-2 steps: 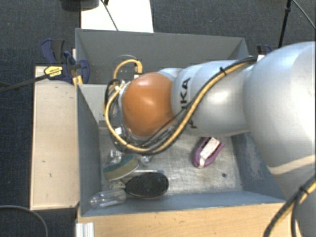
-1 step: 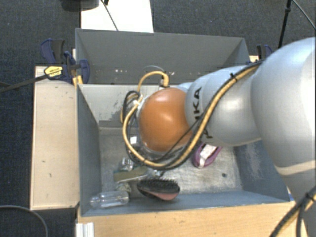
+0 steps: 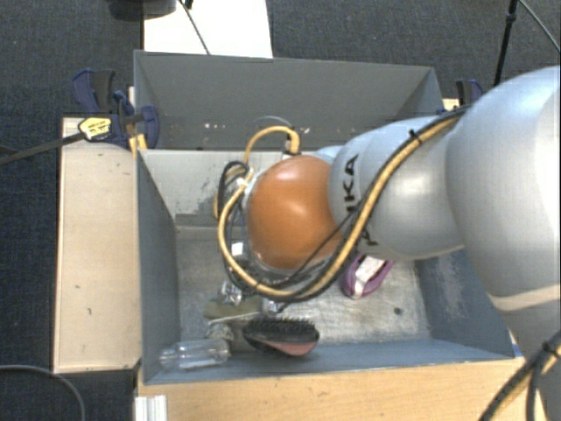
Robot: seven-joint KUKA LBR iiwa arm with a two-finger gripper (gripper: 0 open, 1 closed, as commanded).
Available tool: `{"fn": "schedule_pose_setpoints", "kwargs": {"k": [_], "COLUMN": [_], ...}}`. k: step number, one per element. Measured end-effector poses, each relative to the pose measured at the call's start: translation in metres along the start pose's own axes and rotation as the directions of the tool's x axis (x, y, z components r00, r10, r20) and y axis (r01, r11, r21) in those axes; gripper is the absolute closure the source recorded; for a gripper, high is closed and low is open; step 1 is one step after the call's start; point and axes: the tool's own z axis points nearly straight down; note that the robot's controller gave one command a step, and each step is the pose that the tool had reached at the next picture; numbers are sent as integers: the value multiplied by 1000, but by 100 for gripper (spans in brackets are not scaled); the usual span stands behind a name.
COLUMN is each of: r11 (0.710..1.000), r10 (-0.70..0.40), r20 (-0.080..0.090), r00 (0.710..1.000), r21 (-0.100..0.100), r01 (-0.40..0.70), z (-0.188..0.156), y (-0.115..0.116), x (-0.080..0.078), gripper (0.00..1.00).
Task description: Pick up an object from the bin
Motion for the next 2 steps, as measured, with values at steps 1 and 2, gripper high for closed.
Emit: {"fn": "schedule_pose_setpoints", "kwargs": {"k": [1, 2], "r11": [996, 1000], "r10": [-88, -11], "r20": [4, -2], "r00": [996, 1000], "r21": [-2, -4], "r01": [88, 11], "z": [-12, -10], "y": [1, 5], "x": [0, 6], "gripper": [100, 100]}}
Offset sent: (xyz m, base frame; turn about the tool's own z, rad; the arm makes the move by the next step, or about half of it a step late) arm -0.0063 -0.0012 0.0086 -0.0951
